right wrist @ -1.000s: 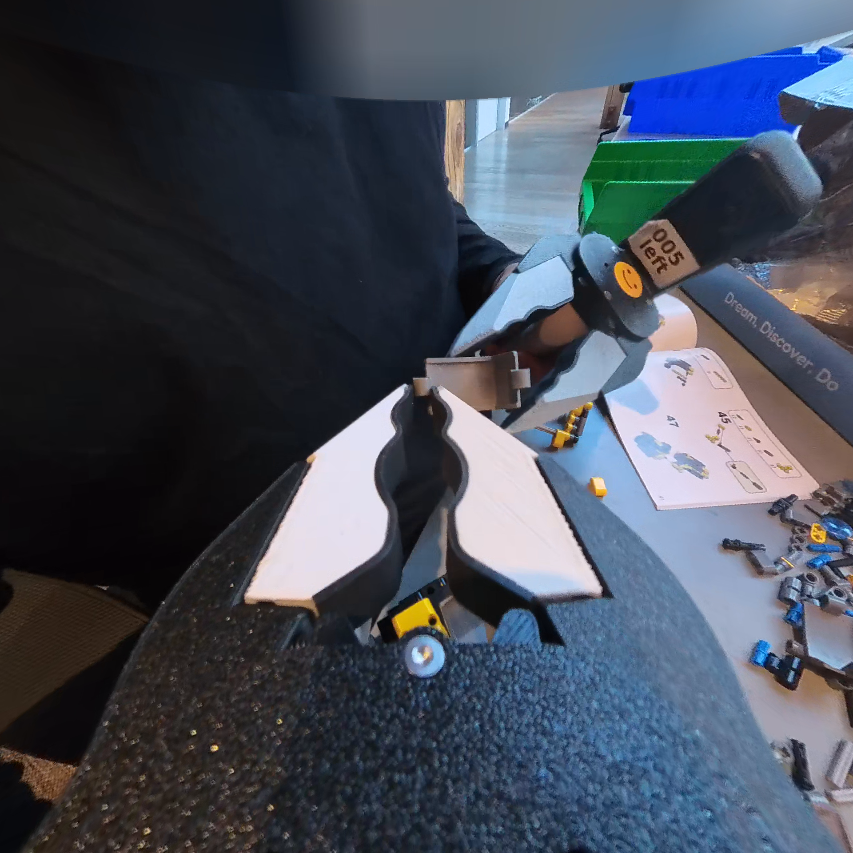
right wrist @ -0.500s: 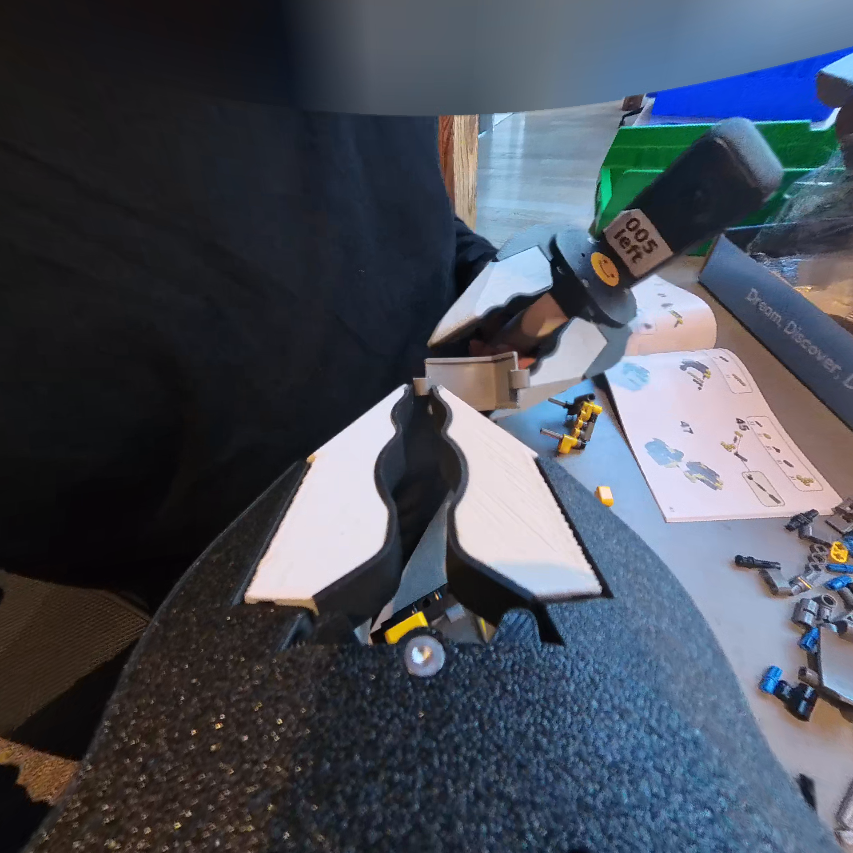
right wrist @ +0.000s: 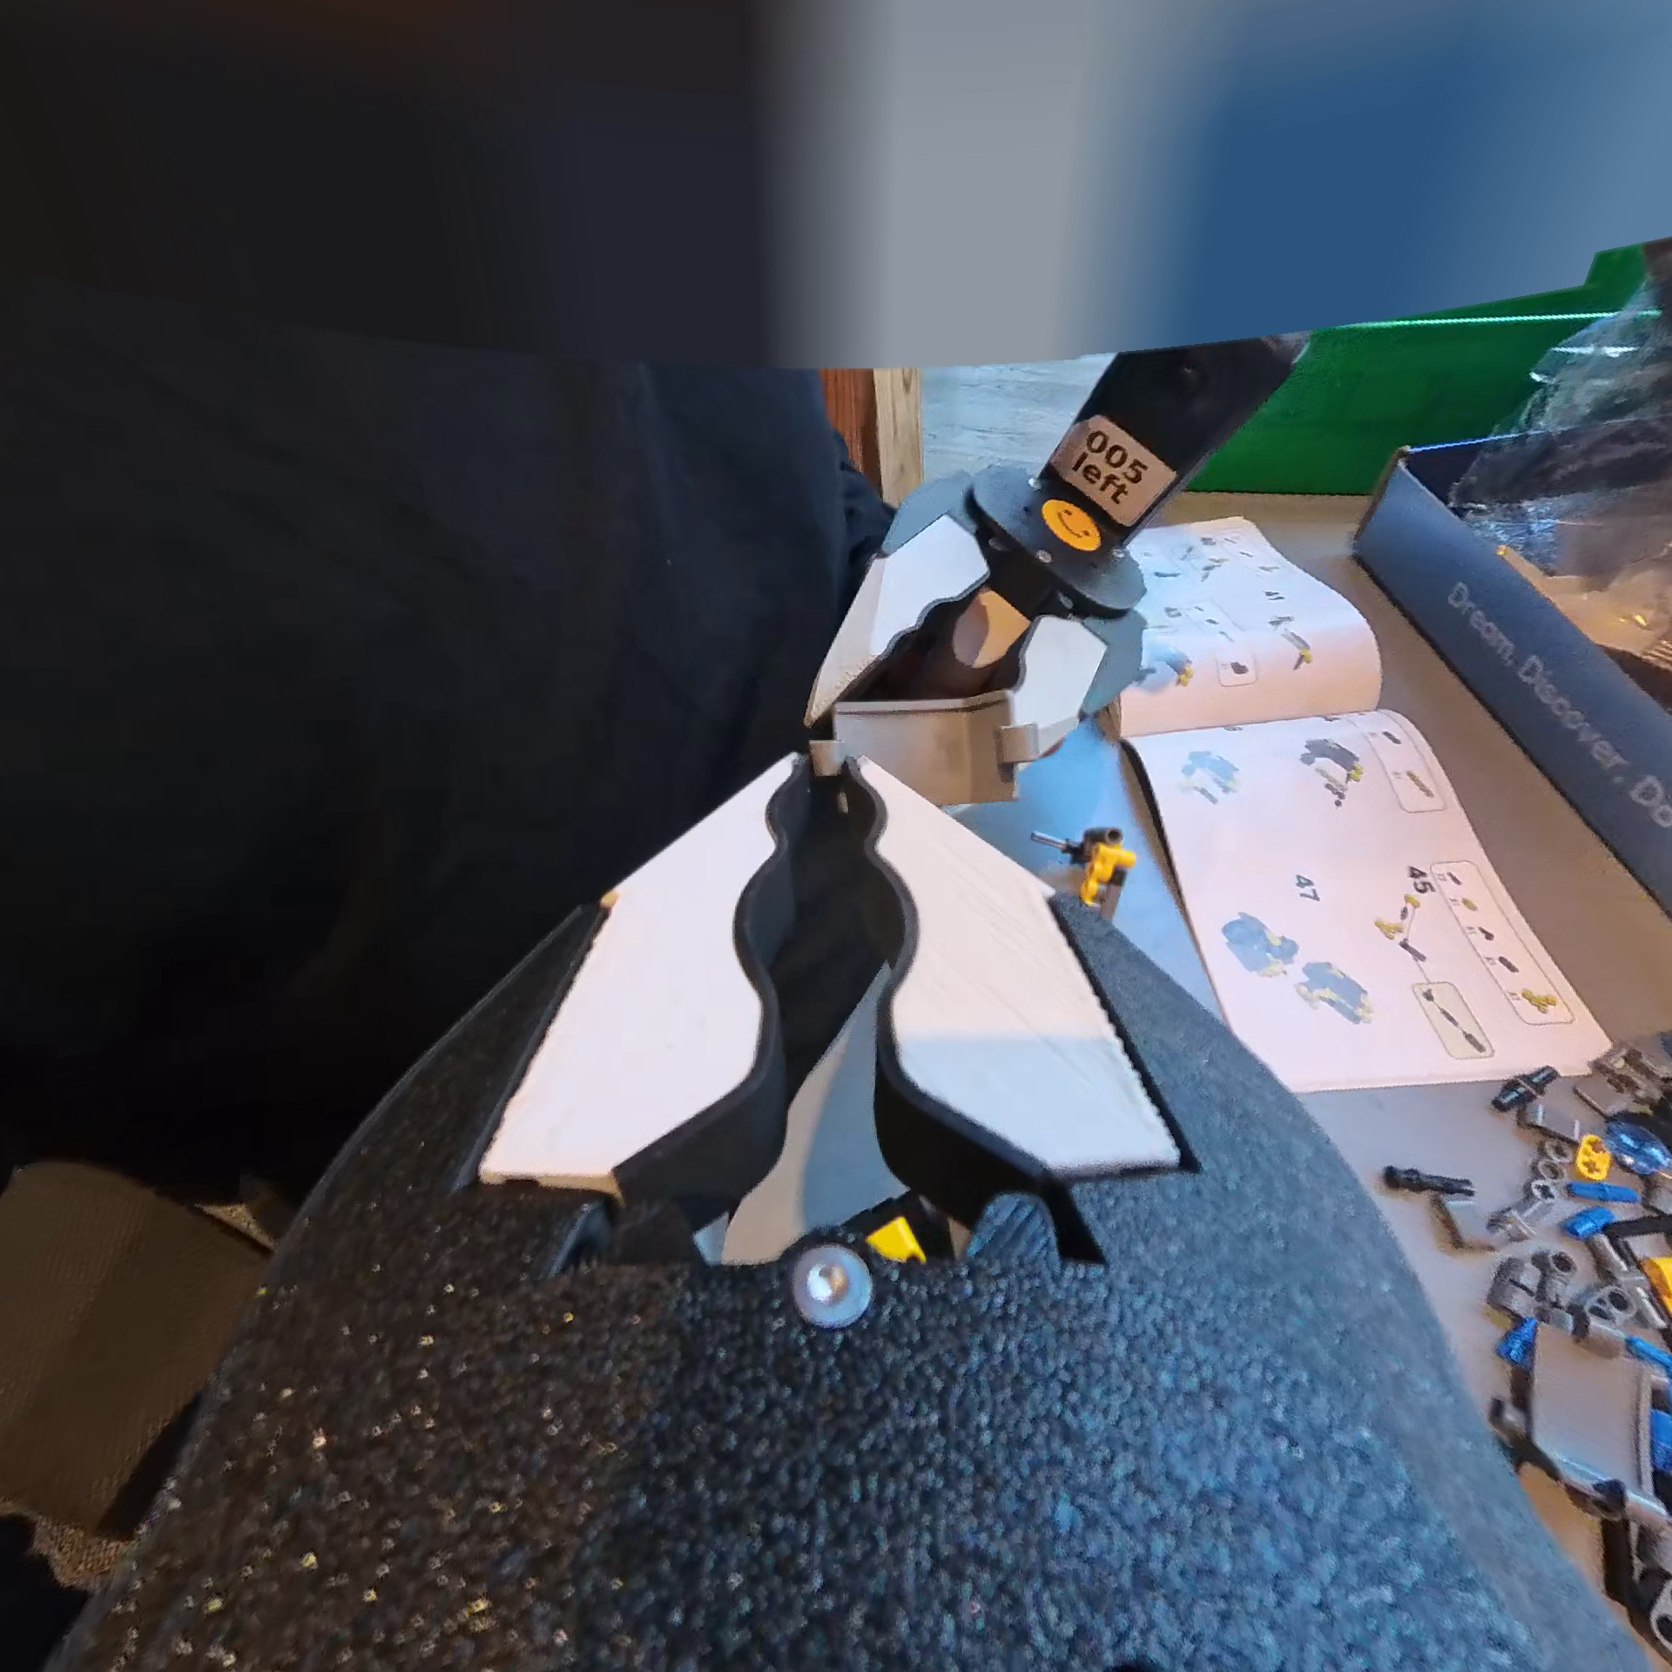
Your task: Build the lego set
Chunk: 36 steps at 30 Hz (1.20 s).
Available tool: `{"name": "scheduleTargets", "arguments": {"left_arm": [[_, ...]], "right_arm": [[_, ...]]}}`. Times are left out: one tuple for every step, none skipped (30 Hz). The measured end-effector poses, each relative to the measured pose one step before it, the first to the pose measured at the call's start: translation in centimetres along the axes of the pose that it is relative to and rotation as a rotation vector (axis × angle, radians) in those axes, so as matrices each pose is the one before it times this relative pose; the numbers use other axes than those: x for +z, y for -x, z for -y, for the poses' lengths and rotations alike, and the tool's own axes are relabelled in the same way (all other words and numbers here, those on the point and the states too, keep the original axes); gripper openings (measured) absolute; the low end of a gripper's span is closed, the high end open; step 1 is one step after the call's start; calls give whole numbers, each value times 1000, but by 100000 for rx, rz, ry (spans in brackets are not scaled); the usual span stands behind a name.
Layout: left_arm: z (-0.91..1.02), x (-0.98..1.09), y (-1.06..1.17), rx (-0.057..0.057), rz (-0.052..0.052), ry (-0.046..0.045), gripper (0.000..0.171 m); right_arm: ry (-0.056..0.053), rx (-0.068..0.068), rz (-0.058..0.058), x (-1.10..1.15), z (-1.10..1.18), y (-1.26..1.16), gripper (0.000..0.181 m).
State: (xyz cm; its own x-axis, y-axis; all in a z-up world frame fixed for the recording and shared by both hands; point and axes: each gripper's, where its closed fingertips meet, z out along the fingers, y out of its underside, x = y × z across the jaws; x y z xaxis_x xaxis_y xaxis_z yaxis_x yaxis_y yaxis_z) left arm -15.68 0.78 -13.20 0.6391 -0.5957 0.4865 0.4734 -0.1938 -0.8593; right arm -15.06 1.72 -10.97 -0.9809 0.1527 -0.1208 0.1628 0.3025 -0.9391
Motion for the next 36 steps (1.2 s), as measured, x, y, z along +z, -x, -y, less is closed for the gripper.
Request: {"name": "scheduleTargets", "arguments": {"left_arm": [[94, -291, 40, 105, 565, -1273, 36], [136, -262, 72, -171, 535, -1430, 36], [166, -278, 77, -14, 581, -1477, 36], [172, -264, 41, 305, 371, -1533, 36], [172, -246, 18, 315, 278, -1494, 34], [134, -241, 0, 240, 287, -1354, 32], [119, -245, -36, 376, 213, -1281, 31], [115, -258, -55, 502, 351, -1304, 30], [119, -323, -66, 687, 711, -1377, 30], [164, -407, -48, 1235, 1198, -1624, 29], [261, -496, -59, 1713, 1456, -2061, 29], [313, -592, -30, 2012, 1892, -2432, 29], [371, -693, -43, 2550, 2130, -2808, 31], [403, -769, -52, 3192, 2199, -3087, 31], [400, -845, -70, 3604, 2393, -2969, 31], [396, -942, -110, 4180, 2388, -2910, 31], [266, -1000, 62, 4628, 3423, -2271, 30], [67, -974, 189, 4042, 3917, -1145, 31], [-71, -880, 71, 3211, 2593, -159, 31], [-181, -703, -28, 2151, 1179, 913, 31], [-370, -528, -107, 543, 45, 2259, 31], [-536, -378, -214, -1014, -1118, 3426, 33], [-576, -289, -233, -1743, -1708, 3713, 34], [-443, -228, -198, -1456, -1728, 2871, 36], [-264, -227, -127, -912, -1424, 1974, 36], [-160, -271, -59, -167, -938, 1390, 37], [-114, -302, -13, 703, -674, 878, 37], [-77, -321, 26, 863, -353, 623, 37], [-58, -312, 94, 757, 43, 519, 37], [3, -295, 124, 672, 245, 448, 37], [-4, -249, 169, 867, 503, 624, 36], [-79, -226, 222, 843, 596, 938, 37], [-85, -209, 242, 352, 594, 830, 37], [-27, -204, 233, -74, 378, 170, 37], [-3, -191, 190, -534, 113, -167, 37], [-30, -173, 194, -370, 479, 238, 37]], "right_arm": [[-392, 336, -86, -36, 249, -177, 7], [-219, 136, -106, -13, 247, -186, 7], [-5, 107, 71, 20, 215, -189, 6], [205, 105, -53, 51, 183, -222, 7], [174, 78, -96, 67, 183, -239, 7], [-33, 228, 130, 70, 189, -212, 6], [-143, 481, 147, 63, 175, -240, 7], [-183, 690, 99, 66, 150, -236, 7], [-252, 776, 186, 42, 122, -228, 7], [-366, 745, -215, 35, 112, -272, 7], [-485, 777, -420, 38, 119, -302, 7], [-778, 881, 5, 59, 160, -225, 7], [-817, 944, 405, 115, 194, -152, 7], [-340, 912, 483, 169, 141, -120, 6], [263, 787, 646, 265, 62, -68, 7], [847, 721, 690, 349, 7, -48, 7], [1410, 674, 684, 432, -56, -70, 7], [1636, 609, 960, 498, -50, -35, 7], [1675, 552, 1139, 539, -22, -40, 7], [1666, 479, 1091, 571, 29, -108, 7], [1505, 397, 1185, 582, 87, -142, 7], [1331, 394, 1247, 575, 142, -187, 7], [1318, 499, 1280, 583, 154, -234, 7], [1501, 652, 1314, 567, 134, -269, 7], [1630, 719, 1336, 558, 124, -270, 7], [1486, 704, 1377, 525, 126, -249, 7], [1348, 708, 1246, 488, 132, -247, 7], [1249, 741, 1065, 446, 119, -253, 7], [1179, 731, 1015, 391, 104, -239, 7], [1099, 623, 727, 326, 92, -262, 7], [779, 539, 524, 277, 96, -295, 7], [337, 622, 600, 223, 126, -292, 7], [106, 787, 665, 177, 127, -319, 7], [14, 804, 599, 164, 112, -358, 7], [-38, 721, 664, 151, 106, -359, 7], [18, 671, 857, 154, 82, -334, 7]]}}
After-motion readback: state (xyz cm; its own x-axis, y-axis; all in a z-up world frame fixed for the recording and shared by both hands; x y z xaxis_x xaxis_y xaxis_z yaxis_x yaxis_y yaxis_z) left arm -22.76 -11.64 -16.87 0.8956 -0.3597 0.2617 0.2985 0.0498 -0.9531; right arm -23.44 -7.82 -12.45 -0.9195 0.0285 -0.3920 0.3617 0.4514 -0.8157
